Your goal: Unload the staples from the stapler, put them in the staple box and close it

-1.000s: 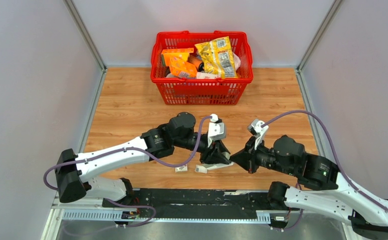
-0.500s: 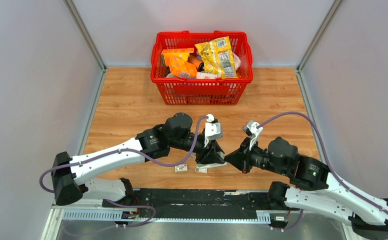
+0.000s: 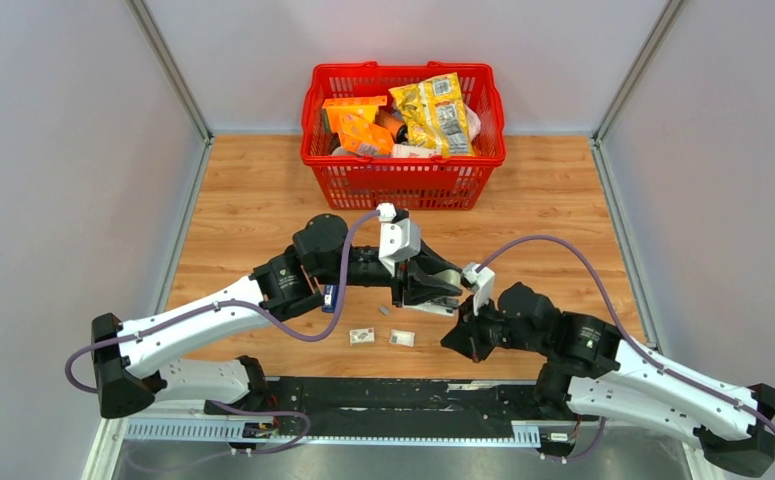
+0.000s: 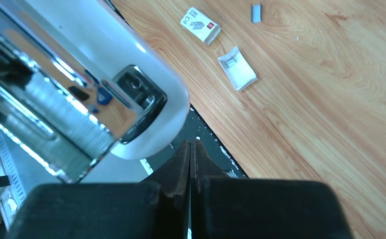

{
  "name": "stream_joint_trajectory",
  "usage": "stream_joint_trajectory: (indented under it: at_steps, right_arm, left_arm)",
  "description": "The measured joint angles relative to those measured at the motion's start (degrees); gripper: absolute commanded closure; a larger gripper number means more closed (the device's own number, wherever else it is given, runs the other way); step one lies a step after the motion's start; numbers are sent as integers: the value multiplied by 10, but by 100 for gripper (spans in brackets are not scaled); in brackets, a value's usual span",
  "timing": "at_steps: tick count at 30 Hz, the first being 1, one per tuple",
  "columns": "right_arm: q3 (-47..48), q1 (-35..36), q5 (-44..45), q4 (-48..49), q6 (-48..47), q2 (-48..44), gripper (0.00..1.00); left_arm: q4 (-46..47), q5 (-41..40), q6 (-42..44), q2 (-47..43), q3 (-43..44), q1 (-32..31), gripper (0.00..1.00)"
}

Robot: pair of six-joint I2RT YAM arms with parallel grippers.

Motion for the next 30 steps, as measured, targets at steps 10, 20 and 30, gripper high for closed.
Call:
stream_joint_trajectory:
  at_steps: [10,20,30]
  right_arm:
    - [10,0,11,-17,2,-27,100]
    - [96,0,75,-91,-9,-61,100]
    - [133,0,163,-96,-14,-74,100]
  left_arm:
    - [17,-5,1,-2,1,0,100]
    - [9,-56,5,-2,0,0,100]
    - [9,-167,-2,-1,-40,-1,100]
